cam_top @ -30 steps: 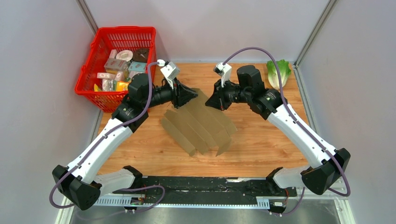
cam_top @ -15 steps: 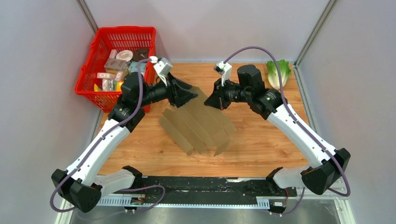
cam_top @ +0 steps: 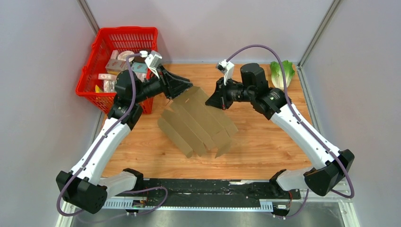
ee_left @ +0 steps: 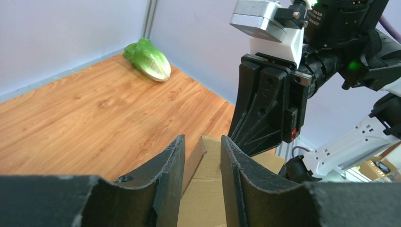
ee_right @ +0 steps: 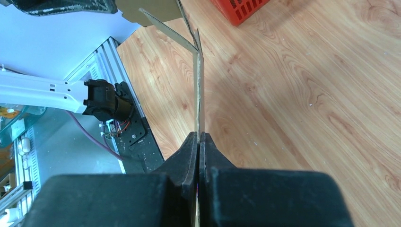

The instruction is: Fold the paper box

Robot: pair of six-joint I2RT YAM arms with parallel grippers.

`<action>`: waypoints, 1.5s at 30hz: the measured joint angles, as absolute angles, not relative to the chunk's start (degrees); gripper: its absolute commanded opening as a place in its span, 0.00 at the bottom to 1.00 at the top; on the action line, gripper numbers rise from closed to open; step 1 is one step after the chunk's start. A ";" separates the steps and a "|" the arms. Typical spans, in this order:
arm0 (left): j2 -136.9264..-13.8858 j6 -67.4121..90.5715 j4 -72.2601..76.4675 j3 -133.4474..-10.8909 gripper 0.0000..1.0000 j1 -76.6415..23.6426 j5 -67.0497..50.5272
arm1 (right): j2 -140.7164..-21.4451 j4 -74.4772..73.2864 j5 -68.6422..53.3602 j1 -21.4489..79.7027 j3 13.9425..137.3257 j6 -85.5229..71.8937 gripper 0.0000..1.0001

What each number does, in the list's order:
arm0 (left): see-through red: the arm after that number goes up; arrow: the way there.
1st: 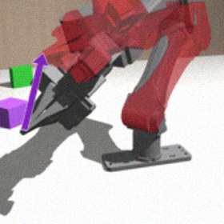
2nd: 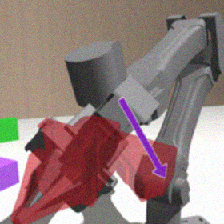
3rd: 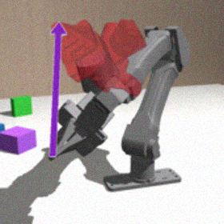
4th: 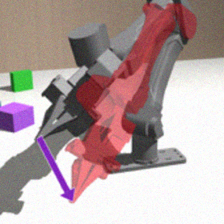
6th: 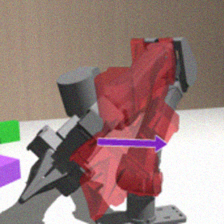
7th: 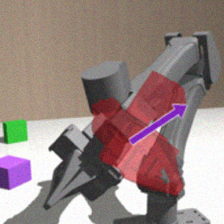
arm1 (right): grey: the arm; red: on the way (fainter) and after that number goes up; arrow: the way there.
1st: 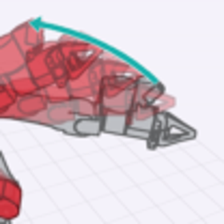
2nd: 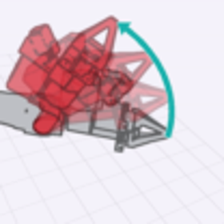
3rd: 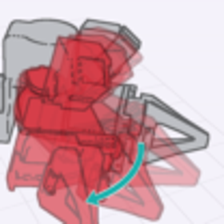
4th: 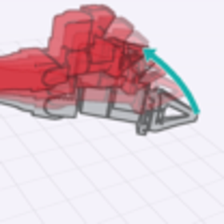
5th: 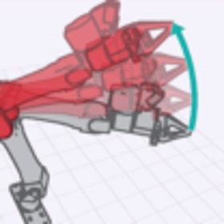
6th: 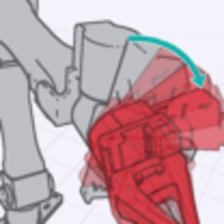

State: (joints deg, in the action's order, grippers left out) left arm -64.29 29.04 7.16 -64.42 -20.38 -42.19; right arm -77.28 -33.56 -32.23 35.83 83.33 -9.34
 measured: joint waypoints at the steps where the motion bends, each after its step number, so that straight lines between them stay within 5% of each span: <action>1: -64.31 28.86 7.11 -64.42 0.38 -20.64 -42.35 | -77.30 -33.61 -31.97 35.83 83.33 -9.47 0.00; 13: -65.56 21.32 -0.25 -65.73 0.25 -27.16 -41.54 | -77.08 -33.08 -30.37 35.83 83.26 -10.96 0.00; 35: -68.53 15.51 -7.05 -69.38 0.36 -31.88 -43.03 | -71.57 -25.82 -37.82 35.05 73.67 -10.17 0.00; 45: -56.51 8.40 -23.31 -75.46 0.39 -27.79 -30.57 | -64.05 -31.73 -34.28 32.91 73.34 -8.03 0.00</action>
